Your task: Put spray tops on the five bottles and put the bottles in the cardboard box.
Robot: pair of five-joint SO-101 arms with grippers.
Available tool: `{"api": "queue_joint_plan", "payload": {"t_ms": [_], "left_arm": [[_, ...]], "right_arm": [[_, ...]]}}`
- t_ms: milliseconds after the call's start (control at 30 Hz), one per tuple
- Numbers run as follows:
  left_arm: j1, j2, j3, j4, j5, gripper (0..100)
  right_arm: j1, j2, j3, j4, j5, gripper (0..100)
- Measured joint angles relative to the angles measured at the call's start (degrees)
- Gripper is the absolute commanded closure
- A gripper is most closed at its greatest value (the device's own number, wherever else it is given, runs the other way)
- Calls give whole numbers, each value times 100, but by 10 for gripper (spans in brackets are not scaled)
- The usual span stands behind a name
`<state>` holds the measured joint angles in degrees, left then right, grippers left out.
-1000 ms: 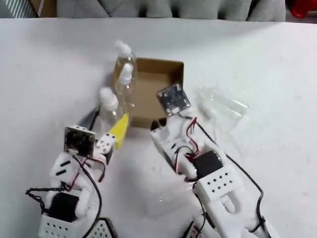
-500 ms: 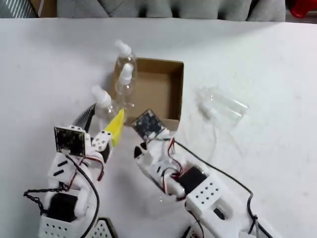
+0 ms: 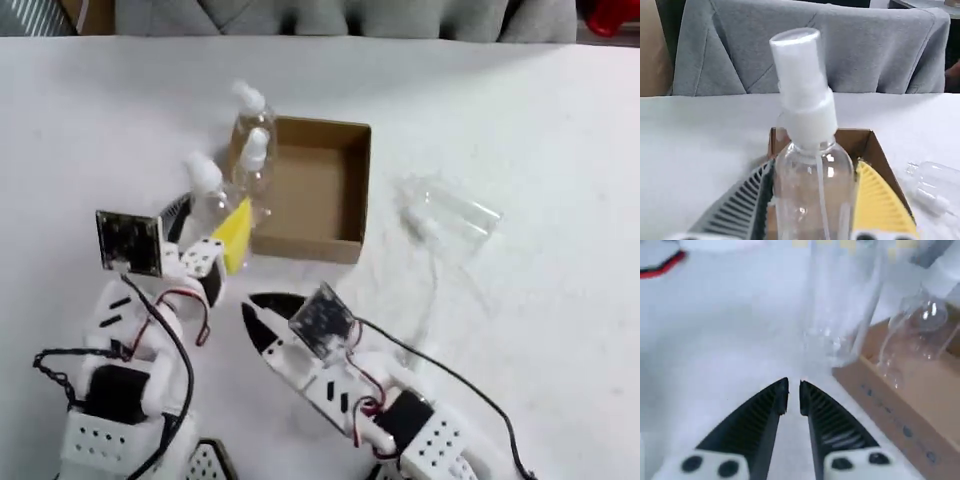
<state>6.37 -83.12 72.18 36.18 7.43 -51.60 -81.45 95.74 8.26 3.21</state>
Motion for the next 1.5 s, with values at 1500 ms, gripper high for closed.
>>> {"api": "queue_joint_plan", "payload": {"t_ms": [1500], "left_arm": [[-62,281,545,-1064,-492,943]], "right_arm": [[774,-229,70,378,-167,983]]}}
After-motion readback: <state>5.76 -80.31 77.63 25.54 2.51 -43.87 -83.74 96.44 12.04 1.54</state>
